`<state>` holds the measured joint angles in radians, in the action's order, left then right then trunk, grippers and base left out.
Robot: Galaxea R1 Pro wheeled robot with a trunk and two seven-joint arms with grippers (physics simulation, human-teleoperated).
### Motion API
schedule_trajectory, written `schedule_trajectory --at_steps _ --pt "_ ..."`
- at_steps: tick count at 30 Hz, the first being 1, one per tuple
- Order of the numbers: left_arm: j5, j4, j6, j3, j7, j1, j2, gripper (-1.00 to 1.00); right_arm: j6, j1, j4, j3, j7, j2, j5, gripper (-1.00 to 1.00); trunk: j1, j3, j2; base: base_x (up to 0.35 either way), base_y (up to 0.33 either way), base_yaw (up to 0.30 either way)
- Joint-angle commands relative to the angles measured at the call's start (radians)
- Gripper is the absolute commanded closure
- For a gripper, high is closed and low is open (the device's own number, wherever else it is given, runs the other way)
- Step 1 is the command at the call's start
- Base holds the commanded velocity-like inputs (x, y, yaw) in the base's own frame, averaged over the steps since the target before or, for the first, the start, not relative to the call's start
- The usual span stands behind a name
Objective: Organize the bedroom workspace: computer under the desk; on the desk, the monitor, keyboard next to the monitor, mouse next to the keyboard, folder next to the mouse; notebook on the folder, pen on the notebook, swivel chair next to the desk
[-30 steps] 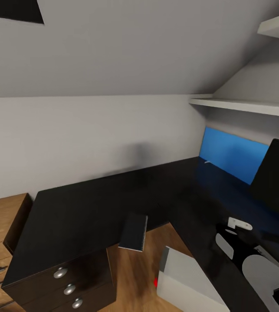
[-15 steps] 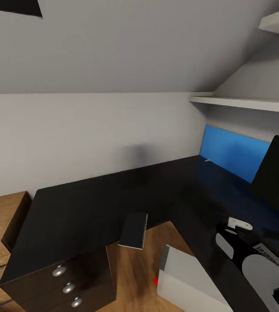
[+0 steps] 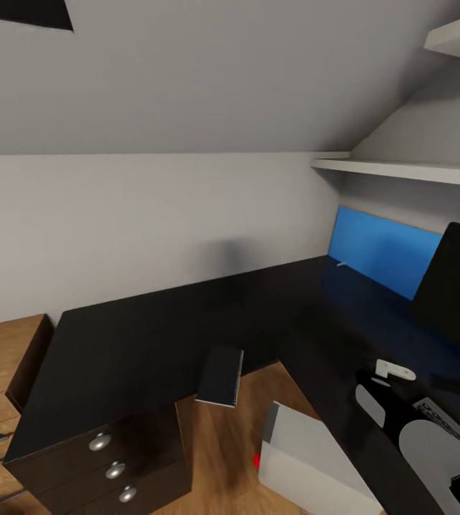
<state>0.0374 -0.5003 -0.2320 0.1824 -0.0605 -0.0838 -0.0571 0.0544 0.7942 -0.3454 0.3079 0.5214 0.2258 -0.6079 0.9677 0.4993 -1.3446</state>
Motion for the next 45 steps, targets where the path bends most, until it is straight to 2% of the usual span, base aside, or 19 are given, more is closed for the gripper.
schedule_trajectory --at_steps 1,16,23,32,35,45 --pt "0.004 0.0 -0.003 0.004 -0.001 -0.001 -0.001 -1.0 0.005 0.0 -0.002 0.008 0.003 0.001 -0.007 1.0 0.0 0.001 -0.001 -0.04 0.0 0.0" --pt "0.004 0.001 -0.004 0.004 -0.002 -0.001 -0.001 -1.0 0.01 0.0 -0.002 0.006 0.005 0.003 -0.007 1.0 0.0 0.001 -0.001 -0.004 0.0 0.0" --pt "0.004 0.001 -0.004 0.004 -0.002 -0.001 -0.001 -1.0 0.009 0.001 -0.001 0.003 0.043 0.003 -0.011 1.0 0.0 0.001 -0.001 0.0 0.0 0.0" --pt "0.004 0.001 -0.004 0.005 -0.004 -0.001 -0.001 -1.0 0.01 0.002 -0.002 0.001 0.05 0.005 -0.011 1.0 0.0 0.001 -0.001 0.0 0.0 0.0" --pt "0.004 0.001 -0.004 0.005 -0.004 -0.001 -0.001 -1.0 0.009 0.006 -0.003 -0.001 0.082 0.007 -0.011 1.0 0.0 0.001 -0.001 0.0 0.0 0.0" --pt "0.004 0.001 -0.004 0.005 -0.004 -0.001 -0.001 -1.0 0.008 0.008 -0.002 -0.001 0.095 0.007 -0.011 1.0 0.0 0.001 -0.001 0.0 0.0 0.0"
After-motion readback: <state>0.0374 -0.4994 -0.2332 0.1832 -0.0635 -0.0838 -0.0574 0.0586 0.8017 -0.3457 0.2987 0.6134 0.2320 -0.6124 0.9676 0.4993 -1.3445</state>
